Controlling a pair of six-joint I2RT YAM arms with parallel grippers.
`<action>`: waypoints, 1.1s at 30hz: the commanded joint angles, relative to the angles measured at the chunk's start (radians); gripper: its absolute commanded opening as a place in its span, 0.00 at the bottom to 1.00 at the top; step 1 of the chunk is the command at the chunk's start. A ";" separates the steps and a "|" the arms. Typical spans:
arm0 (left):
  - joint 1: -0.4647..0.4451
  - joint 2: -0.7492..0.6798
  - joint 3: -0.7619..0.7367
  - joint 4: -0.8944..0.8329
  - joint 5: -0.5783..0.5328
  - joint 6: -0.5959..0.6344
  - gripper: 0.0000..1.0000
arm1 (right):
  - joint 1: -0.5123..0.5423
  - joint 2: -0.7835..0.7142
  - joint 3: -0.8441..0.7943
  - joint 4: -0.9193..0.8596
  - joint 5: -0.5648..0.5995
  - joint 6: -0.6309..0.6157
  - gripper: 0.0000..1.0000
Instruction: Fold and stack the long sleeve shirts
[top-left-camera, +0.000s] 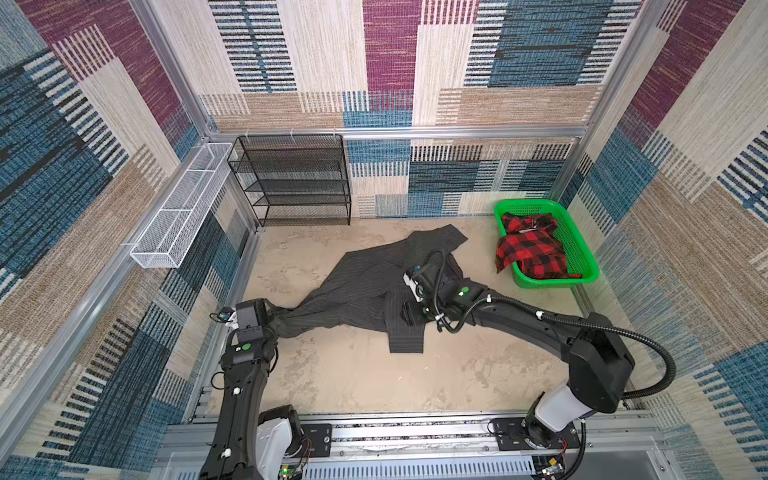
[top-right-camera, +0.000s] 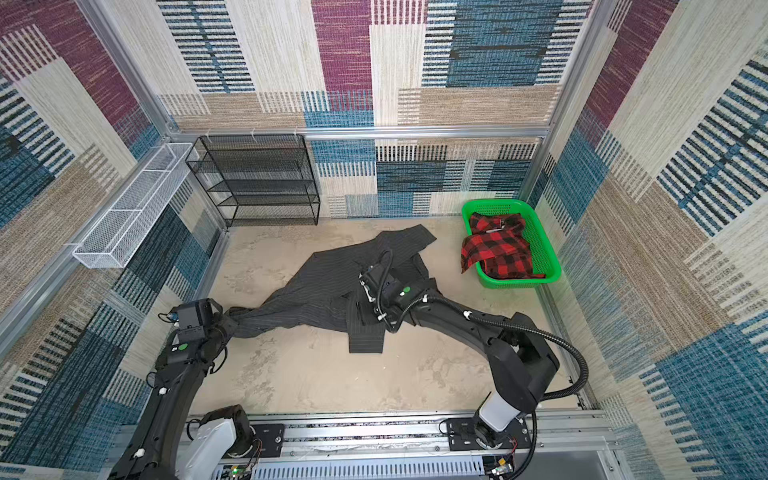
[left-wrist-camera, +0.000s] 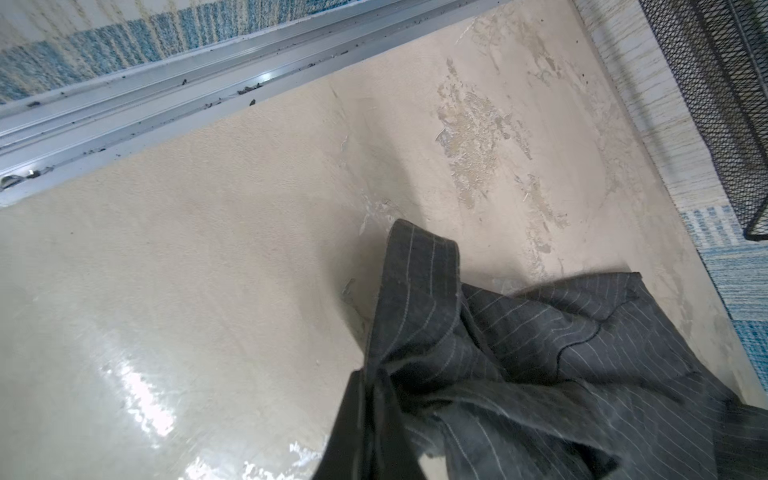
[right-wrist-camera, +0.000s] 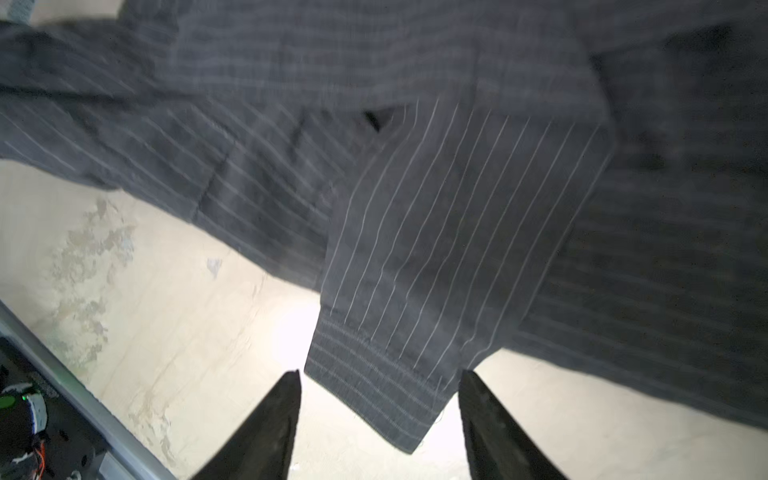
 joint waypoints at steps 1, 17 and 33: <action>0.000 -0.019 0.045 -0.121 -0.001 -0.015 0.24 | 0.021 -0.033 -0.114 0.077 -0.030 0.141 0.63; -0.008 -0.158 0.115 -0.309 0.273 -0.072 0.40 | 0.024 0.073 -0.196 0.194 -0.014 0.145 0.11; -0.050 -0.189 0.001 -0.243 0.334 -0.115 0.24 | -0.262 0.136 0.507 -0.049 0.010 -0.267 0.08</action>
